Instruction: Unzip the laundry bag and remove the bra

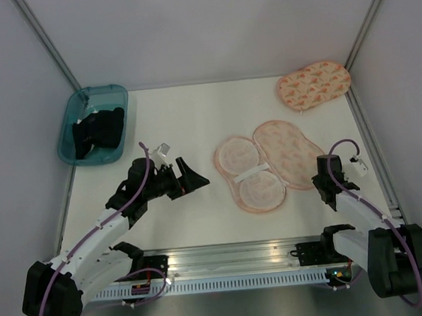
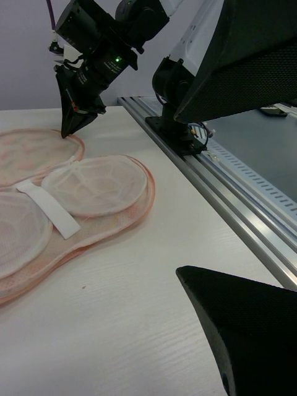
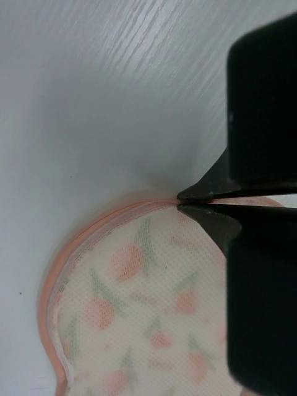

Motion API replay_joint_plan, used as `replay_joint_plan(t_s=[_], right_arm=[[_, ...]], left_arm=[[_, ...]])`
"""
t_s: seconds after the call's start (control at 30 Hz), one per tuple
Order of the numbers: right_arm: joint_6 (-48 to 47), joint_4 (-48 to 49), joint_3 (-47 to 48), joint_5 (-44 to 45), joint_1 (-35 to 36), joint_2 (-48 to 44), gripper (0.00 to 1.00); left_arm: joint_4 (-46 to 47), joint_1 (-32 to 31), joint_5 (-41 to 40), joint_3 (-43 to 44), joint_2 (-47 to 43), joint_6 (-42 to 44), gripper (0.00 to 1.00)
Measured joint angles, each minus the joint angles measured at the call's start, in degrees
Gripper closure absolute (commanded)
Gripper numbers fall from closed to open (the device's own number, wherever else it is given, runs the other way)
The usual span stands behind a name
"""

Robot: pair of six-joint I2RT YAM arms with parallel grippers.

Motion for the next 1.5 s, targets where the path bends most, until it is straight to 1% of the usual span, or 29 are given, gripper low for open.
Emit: replay_joint_plan(t_s=[0.07, 0.2, 0.43, 0.53, 0.63, 0.8, 0.93, 1.03, 1.1, 1.17, 1.27, 1.37, 1.5], right_arm=[[-0.8, 1.2, 0.0, -0.9, 0.0, 0.5, 0.99], [-2.6, 1.7, -0.2, -2.6, 0.0, -0.2, 1.0], [-6.0, 0.5, -0.6, -5.5, 0.0, -7.9, 1.0], [-8.8, -0.2, -0.5, -9.2, 0.0, -13.5, 0.99], [-12.6, -0.2, 0.2, -14.9, 0.0, -18.2, 1.0], [-19.9, 1.4, 4.0, -26.1, 1.9, -18.1, 1.0], [-24.6, 7.7, 4.5, -35.7, 9.0, -16.0, 0.99], [-27.8, 14.1, 4.4, -40.2, 16.6, -13.2, 1.0], [-30.3, 17.7, 4.6, -41.6, 22.1, -9.9, 1.0], [-33.5, 21.2, 5.6, -43.0, 28.7, -3.5, 1.0], [-37.2, 24.9, 7.6, -44.7, 36.7, 6.9, 1.0], [-40.0, 27.1, 10.2, -45.4, 42.6, 15.1, 1.0], [-42.3, 29.3, 13.5, -46.5, 47.7, 22.9, 0.99]], left_arm=[[0.0, 0.0, 0.0, -0.1, 0.0, 0.0, 0.0], [0.0, 0.0, 0.0, -0.4, 0.0, 0.0, 0.0], [-0.1, 0.0, 0.0, -0.7, 0.0, 0.0, 0.0], [-0.3, 0.0, 0.0, -0.7, -0.5, 0.0, 0.0], [-0.8, 0.0, 0.0, -0.7, -1.6, 0.0, 0.0], [-2.3, 0.0, -0.3, -0.7, -3.7, 0.0, 0.0], [-3.3, 0.0, -0.7, -0.9, -4.9, -0.1, 0.0], [-3.5, 0.0, -1.7, -1.8, -5.7, -0.5, 0.0], [-3.8, 0.0, -2.2, -2.5, -6.2, -0.8, 0.0], [-4.7, 0.0, -3.2, -3.2, -7.0, -1.1, 0.0], [-6.3, 0.0, -4.1, -3.8, -8.5, -1.4, 0.0], [-7.4, 0.0, -5.6, -4.3, -10.5, -1.9, 0.0], [-8.7, 0.0, -6.8, -4.6, -12.5, -2.4, 0.0]])
